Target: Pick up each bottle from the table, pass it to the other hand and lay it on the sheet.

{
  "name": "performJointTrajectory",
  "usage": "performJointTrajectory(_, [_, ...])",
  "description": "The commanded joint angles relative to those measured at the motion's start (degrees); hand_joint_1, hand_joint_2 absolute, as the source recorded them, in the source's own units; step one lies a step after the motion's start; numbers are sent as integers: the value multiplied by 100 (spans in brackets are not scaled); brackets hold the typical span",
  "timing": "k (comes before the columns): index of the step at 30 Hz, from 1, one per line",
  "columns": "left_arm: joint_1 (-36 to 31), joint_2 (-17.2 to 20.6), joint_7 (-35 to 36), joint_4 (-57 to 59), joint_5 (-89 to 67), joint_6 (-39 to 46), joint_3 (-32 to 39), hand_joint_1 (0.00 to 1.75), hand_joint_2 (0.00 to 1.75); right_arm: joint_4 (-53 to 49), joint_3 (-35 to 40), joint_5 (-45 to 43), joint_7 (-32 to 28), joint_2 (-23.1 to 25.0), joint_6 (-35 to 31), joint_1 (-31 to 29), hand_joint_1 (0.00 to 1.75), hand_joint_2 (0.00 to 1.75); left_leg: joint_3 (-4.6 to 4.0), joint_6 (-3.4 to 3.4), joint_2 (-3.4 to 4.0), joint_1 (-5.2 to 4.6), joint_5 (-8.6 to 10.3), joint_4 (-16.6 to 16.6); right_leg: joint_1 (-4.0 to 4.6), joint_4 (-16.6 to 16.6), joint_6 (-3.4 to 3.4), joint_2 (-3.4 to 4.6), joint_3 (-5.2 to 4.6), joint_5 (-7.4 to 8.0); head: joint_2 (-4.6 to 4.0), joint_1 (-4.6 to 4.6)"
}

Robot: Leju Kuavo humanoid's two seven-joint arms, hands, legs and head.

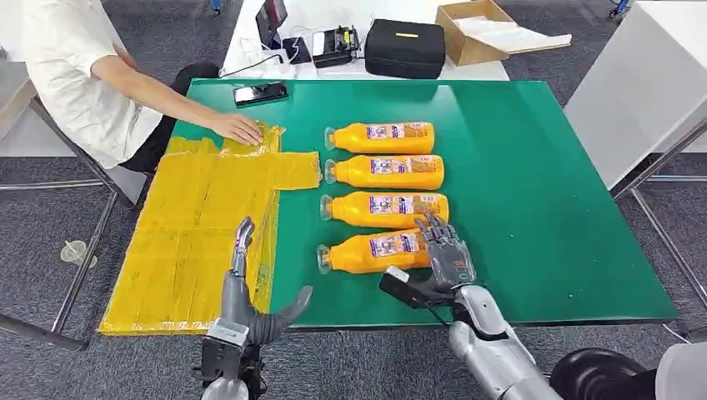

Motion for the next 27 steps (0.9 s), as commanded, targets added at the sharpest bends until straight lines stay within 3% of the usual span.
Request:
performJointTrajectory(1, [-84,37,49,60,-12,-14,-55,0,175,240,802,59,0,-154,238,-339,0,175,27,-2,18,5,-13,2,10,-2,-24,7,26,-8,0,-2])
performJointTrajectory(7, [-133,32,51,124,-23,-25,-92,0,175,634,1167,25,65,-320,597,-590,0,175,30,0,13,2,-13,1,6,-2,-21,2,30,-10,0,-2])
performJointTrajectory(9, [-161,34,51,156,-20,-25,-108,0,175,890,1262,-39,79,-366,753,-763,12,175,18,1,7,0,-4,-1,2,-3,-12,0,18,-3,0,-2])
performJointTrajectory(12, [-180,25,44,168,-17,-7,-101,0,175,984,1384,62,168,-387,643,-918,0,175,36,1,16,2,-14,5,7,-1,-24,3,36,-10,0,-2])
performJointTrajectory(23, [-235,14,34,205,-19,-10,-115,0,175,1049,1669,-6,241,-508,1092,-1173,0,175,31,3,3,3,-1,-1,6,-5,-16,-7,32,-2,0,0])
performJointTrajectory(24, [-242,13,31,209,-18,-3,-113,0,175,1076,1717,-72,270,-545,1211,-1197,65,175,31,3,5,1,-1,-1,4,-5,-15,-4,31,-2,0,-2])
performJointTrajectory(25, [-256,6,32,235,-13,3,-111,0,175,1118,1789,-91,290,-611,1332,-1239,143,175,55,2,14,5,-17,7,12,-1,-35,-3,56,-16,0,0])
performJointTrajectory(26, [-261,2,34,246,-9,9,-113,0,175,1150,1819,-168,298,-636,1421,-1263,175,175,34,3,6,2,-3,0,6,-5,-17,-4,35,-3,0,-2])
performJointTrajectory(27, [-266,-1,33,256,-8,10,-116,0,175,1161,1824,-255,257,-665,1479,-1272,175,175,47,3,13,4,-11,4,10,-3,-27,-2,48,-10,0,-2])
